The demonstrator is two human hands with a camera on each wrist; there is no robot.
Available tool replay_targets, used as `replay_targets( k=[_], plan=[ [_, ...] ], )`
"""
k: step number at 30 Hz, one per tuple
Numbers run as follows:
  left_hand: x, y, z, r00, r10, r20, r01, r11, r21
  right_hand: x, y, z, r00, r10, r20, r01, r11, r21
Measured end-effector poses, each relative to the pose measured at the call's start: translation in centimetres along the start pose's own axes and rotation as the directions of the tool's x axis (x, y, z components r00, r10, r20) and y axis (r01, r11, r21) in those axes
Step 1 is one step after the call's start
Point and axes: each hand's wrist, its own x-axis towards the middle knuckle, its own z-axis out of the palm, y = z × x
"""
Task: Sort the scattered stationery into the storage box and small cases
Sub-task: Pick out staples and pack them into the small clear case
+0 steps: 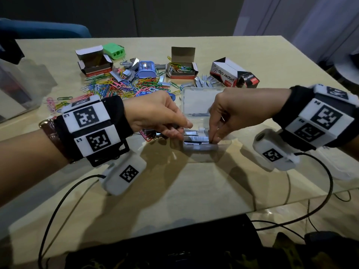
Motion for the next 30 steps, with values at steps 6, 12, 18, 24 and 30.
replay_targets(
  k=[6, 12, 18, 24, 30],
  plan=[
    [-0.1, 0.2, 0.0, 1.0, 0.01, -0.001, -0.01, 1.0, 0.009, -0.9, 0.7, -1.3, 0.998, 0.024, -0.053, -0.023, 1.0, 0.012],
    [-0.1, 0.3, -0.2, 0.999, 0.018, 0.039, -0.019, 0.999, 0.028, -1.7, 0.5, -0.7, 0.986, 0.02, -0.165, -0.013, 0.999, 0.042],
    [-0.2, 0.5, -0.2, 0.997, 0.018, 0.081, -0.02, 0.999, 0.025, -1.5, -0.8, 0.3, 0.967, 0.085, -0.24, -0.125, 0.979, -0.159],
    [-0.5, 0.4, -0.5, 0.992, 0.021, 0.124, -0.024, 0.999, 0.028, -1.5, -1.8, 0.9, 0.944, 0.09, -0.318, -0.228, 0.874, -0.43],
    [-1.0, 1.0, -0.7, 0.985, 0.003, 0.172, 0.014, 0.995, -0.097, -2.1, -1.8, 0.1, 0.956, 0.114, -0.271, -0.222, 0.884, -0.412]
  ],
)
